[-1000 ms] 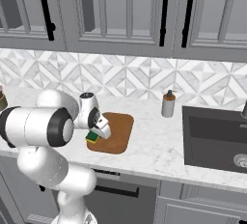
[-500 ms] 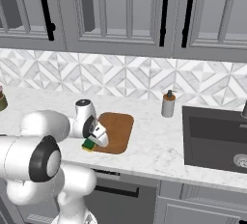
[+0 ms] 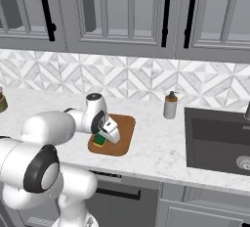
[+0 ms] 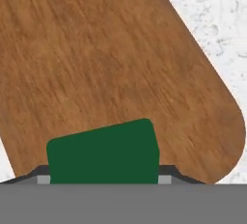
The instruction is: Pick up the sponge from the counter and clean the cutting board by briefly scrubbing or pressing down on the cutting board. Once finished, release the sponge.
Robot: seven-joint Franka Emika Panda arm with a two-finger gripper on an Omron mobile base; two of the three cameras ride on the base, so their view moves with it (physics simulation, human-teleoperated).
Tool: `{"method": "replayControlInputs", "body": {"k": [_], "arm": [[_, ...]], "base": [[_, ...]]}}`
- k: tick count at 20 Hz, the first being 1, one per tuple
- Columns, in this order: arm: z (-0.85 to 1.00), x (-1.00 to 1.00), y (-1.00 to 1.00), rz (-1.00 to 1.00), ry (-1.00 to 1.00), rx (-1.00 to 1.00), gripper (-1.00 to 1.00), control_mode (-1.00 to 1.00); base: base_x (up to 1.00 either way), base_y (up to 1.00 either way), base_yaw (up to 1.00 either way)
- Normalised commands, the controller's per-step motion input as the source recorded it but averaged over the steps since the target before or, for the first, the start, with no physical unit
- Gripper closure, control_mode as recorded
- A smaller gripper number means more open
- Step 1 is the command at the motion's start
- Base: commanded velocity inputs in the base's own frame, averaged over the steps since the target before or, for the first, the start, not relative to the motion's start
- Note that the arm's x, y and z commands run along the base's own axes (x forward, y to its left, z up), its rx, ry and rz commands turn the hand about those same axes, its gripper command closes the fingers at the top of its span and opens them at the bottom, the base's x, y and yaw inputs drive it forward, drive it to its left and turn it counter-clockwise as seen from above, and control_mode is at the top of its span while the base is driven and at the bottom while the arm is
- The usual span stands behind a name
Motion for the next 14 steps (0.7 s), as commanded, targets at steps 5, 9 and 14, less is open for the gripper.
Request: {"method": "replayControlInputs", "body": {"k": [5,9,14], "arm": [[-0.03,0.79,-0.09,0.0,-0.04,0.0,1.0,-1.0],[0.0,0.69,-0.03,0.0,0.0,0.0,1.0,-1.0],[0.01,0.58,-0.06,0.0,0.0,0.0,1.0,-1.0]], "base": [[0.0,0.0,0.0],[0.0,0.0,0.0],[0.0,0.0,0.0]]}}
